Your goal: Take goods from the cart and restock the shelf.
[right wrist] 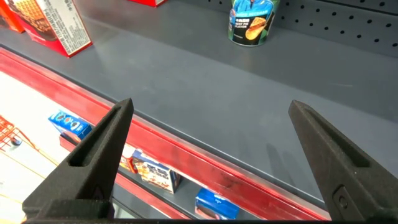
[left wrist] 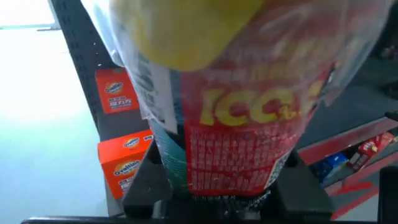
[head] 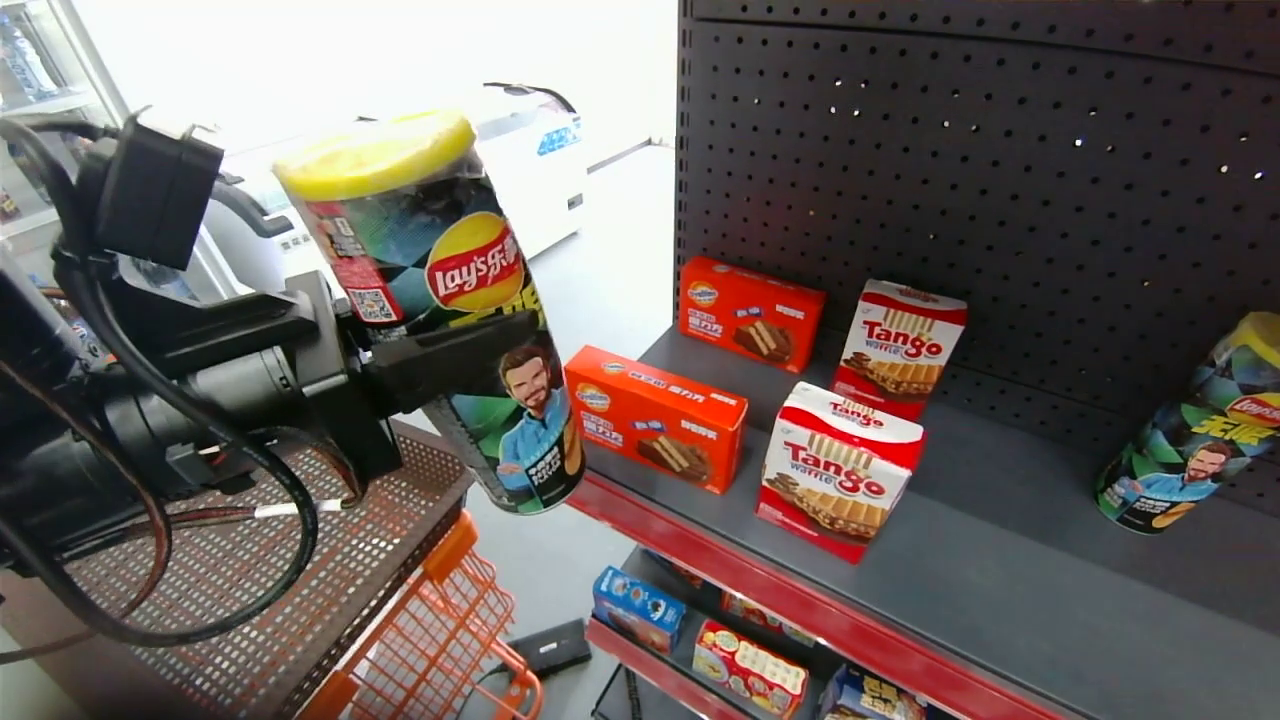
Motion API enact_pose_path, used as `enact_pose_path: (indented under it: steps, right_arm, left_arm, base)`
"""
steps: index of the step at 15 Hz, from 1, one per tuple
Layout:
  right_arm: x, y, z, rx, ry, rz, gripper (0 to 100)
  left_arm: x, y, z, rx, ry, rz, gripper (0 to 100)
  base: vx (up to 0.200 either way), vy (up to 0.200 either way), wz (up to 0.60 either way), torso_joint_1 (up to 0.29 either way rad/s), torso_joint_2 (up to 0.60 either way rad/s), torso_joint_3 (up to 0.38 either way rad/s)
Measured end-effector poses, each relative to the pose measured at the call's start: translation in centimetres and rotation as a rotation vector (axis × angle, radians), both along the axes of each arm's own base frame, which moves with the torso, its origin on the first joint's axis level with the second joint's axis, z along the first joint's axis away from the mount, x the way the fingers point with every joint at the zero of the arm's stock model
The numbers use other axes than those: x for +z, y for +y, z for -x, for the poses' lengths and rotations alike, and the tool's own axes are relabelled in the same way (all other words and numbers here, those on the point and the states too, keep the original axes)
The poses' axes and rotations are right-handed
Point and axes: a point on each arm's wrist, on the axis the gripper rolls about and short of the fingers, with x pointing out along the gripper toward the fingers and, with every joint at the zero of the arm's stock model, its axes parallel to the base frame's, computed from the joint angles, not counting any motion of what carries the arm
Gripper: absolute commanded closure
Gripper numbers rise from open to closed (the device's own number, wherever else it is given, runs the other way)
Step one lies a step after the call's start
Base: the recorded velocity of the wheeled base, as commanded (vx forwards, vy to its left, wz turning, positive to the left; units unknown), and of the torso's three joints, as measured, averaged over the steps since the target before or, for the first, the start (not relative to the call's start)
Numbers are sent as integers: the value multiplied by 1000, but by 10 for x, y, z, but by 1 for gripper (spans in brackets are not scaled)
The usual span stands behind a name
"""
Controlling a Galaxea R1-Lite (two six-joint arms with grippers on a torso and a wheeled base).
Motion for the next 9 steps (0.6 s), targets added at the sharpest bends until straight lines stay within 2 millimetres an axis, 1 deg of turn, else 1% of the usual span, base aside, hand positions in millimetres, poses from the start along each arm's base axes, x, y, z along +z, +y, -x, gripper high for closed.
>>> enact_pose_path:
  steps: [3,6,9]
  right_arm:
    - [0,0,0,0,0,0,0]
    - [0,0,0,0,0,0,0]
    - [0,0,0,0,0,4,0]
  left_arm:
    - [-7,-13,5,-83,15,-14,100]
    - [-13,-22,11,-145,37,-28,100]
    - [-19,-28,10,-210,57,-45,100]
  base:
    - [0,0,0,0,0,0]
    - [0,0,0,0,0,0]
    - [0,0,0,0,0,0]
